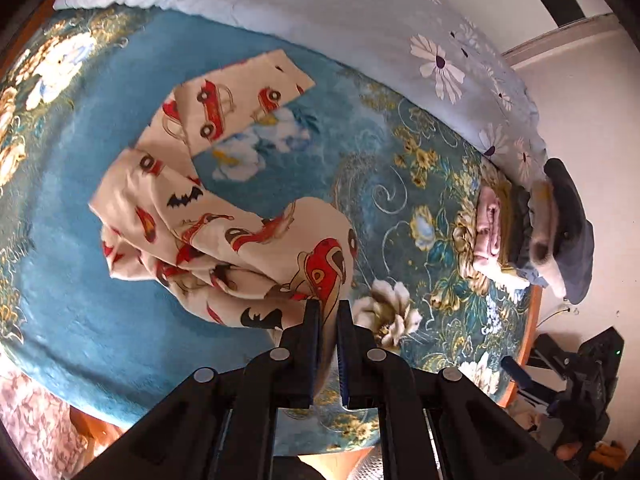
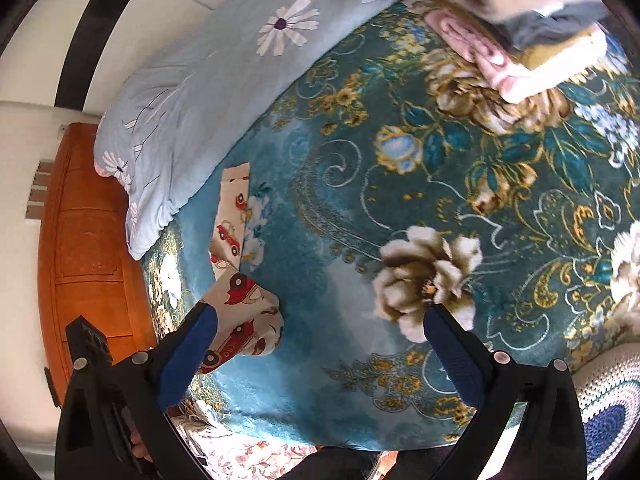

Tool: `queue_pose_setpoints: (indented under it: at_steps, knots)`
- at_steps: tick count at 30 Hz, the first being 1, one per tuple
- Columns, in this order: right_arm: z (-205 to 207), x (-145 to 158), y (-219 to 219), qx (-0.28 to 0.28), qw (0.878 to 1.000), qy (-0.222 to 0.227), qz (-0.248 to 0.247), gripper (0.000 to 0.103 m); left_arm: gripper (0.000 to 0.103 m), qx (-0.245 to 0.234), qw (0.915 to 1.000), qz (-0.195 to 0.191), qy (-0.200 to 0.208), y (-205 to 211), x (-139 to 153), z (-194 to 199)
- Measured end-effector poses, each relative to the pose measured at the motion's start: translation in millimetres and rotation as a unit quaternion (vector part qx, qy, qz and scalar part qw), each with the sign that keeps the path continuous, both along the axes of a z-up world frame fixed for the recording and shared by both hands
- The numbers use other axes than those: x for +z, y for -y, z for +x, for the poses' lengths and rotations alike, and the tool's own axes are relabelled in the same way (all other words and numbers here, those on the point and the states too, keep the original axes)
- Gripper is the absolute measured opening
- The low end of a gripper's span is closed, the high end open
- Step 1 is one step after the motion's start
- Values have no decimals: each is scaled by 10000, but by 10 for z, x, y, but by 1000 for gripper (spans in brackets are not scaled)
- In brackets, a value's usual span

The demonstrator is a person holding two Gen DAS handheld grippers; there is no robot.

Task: Fold clothes
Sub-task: 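Lay the pants onto the teal blanket with the left gripper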

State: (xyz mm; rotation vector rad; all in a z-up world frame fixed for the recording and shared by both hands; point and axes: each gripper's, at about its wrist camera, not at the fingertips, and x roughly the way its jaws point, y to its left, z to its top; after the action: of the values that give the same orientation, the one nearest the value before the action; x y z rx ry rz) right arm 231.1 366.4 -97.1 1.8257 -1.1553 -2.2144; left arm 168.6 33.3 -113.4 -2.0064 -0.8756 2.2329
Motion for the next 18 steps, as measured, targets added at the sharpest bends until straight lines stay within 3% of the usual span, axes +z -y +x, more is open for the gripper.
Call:
queue_pose_setpoints:
  at_steps: [3,7,9,10,11,14,18]
  knots:
    - [186,-154,-181,-194,9996,148,-118,103,8,-457,9988,-185,18,-361,-14,-117]
    - [300,-294,-258,-295,9989,283,-213,103,14,-843,9963,-35,155,-654,-70,-243]
    - [285,-327,-227,-261,9989,318,-226,103,38,-1066,9940,159,206,-707,-76,-210]
    - [276,-343,-210,-242,9989,335,-231,103,59,-1131,9933,115,222,-691,-70,-163]
    - [266,-359,-193,-224,9988,353,-237,103,62,-1148,9931,65,223,-655,-62,-120]
    - [215,-393,-98,-115,9989,386,-232,103,62,-755,9970,-34,188,-360,-43,66]
    - [41,-366,290,355,9989,298,-16,103,62,526,9982,83,265,397,-143,333]
